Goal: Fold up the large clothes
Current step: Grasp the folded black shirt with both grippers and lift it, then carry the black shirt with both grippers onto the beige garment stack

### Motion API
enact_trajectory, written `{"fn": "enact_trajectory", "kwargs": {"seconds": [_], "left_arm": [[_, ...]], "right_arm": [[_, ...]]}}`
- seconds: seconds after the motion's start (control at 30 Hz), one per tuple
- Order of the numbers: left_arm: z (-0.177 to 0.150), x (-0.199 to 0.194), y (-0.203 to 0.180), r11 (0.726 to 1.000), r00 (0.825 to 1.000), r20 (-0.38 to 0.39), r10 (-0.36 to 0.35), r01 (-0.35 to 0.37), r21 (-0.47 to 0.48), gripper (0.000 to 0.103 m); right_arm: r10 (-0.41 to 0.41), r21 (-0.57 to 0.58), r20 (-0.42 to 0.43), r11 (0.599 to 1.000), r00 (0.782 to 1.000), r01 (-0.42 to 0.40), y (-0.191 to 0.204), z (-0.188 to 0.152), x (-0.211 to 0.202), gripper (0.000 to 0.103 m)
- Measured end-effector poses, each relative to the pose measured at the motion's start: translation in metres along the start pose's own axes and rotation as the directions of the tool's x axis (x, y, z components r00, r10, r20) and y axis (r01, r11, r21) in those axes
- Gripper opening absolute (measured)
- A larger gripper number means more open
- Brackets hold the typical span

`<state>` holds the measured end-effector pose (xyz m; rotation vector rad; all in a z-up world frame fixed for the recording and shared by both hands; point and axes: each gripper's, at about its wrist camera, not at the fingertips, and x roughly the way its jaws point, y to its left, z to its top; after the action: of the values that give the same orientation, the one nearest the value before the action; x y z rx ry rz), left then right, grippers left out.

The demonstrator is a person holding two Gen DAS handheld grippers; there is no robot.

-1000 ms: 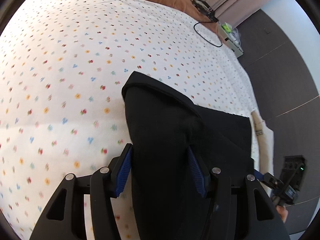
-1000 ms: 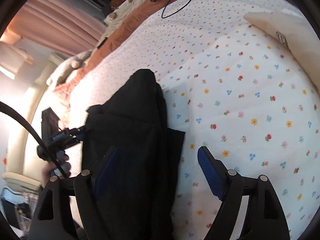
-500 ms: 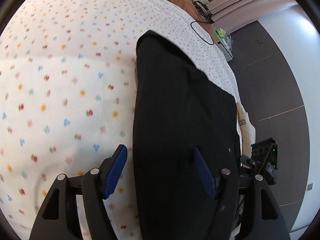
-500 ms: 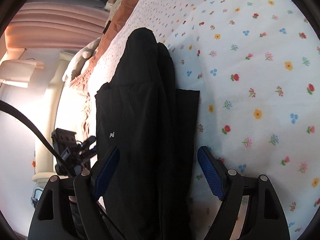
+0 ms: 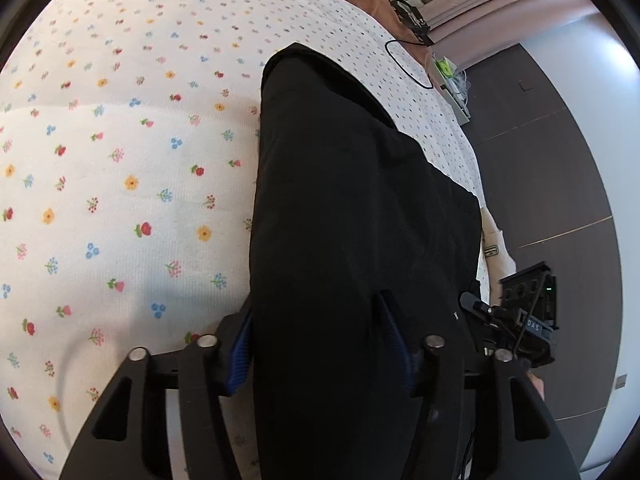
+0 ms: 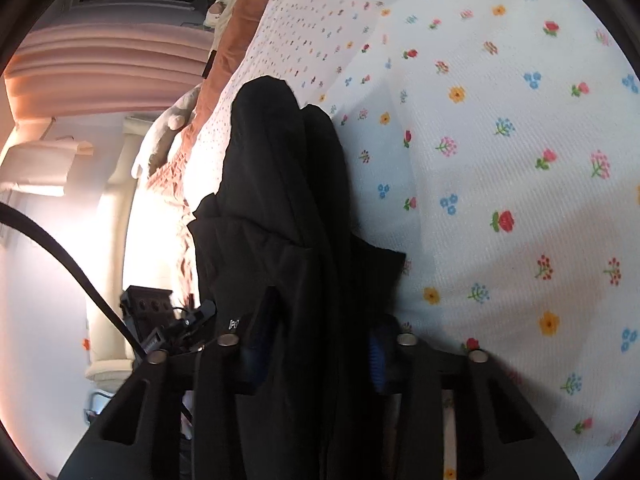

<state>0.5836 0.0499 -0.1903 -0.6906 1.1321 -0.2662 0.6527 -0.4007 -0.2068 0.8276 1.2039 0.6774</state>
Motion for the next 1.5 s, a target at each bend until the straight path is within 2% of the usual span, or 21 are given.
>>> {"fn": "enact_trajectory", "kwargs": {"seconds": [0.1, 0.3, 0.5, 0.8, 1.17, 1.5], "left_arm": [[-0.002, -0.008, -0.007, 1.0, 1.0, 0.012, 0.006, -0.006, 0.015, 0.042], [-0.007, -0.03, -0.022, 0.998, 0.999, 0.038, -0.012, 0.01, 0.056, 0.031], [-0.015, -0.057, -0.04, 0.995, 0.996, 0.073, -0.049, 0.042, 0.088, 0.029], [-0.031, -0.097, -0.07, 0.987, 0.987, 0.117, -0.106, 0.09, 0.134, 0.029], [-0.052, -0.121, -0.129, 0.965, 0.977, 0.127, -0.174, 0.143, 0.221, 0.029], [-0.072, -0.114, -0.192, 0.941, 0.97, 0.114, -0.216, 0.175, 0.291, 0.029]], "right_arm": [[-0.032, -0.061, 0.038, 0.998, 0.999, 0.034, 0.02, -0.009, -0.009, 0.016], [-0.061, -0.13, 0.093, 0.989, 0.994, 0.073, 0.055, -0.031, -0.024, 0.011], [-0.083, -0.184, 0.163, 0.976, 0.983, 0.113, 0.086, -0.063, -0.047, 0.011], [-0.081, -0.246, 0.236, 0.959, 0.968, 0.141, 0.113, -0.114, -0.095, 0.011], [-0.066, -0.281, 0.325, 0.946, 0.943, 0.163, 0.118, -0.151, -0.164, 0.011], [-0.077, -0.291, 0.395, 0.935, 0.915, 0.204, 0.104, -0.178, -0.241, 0.011]]}}
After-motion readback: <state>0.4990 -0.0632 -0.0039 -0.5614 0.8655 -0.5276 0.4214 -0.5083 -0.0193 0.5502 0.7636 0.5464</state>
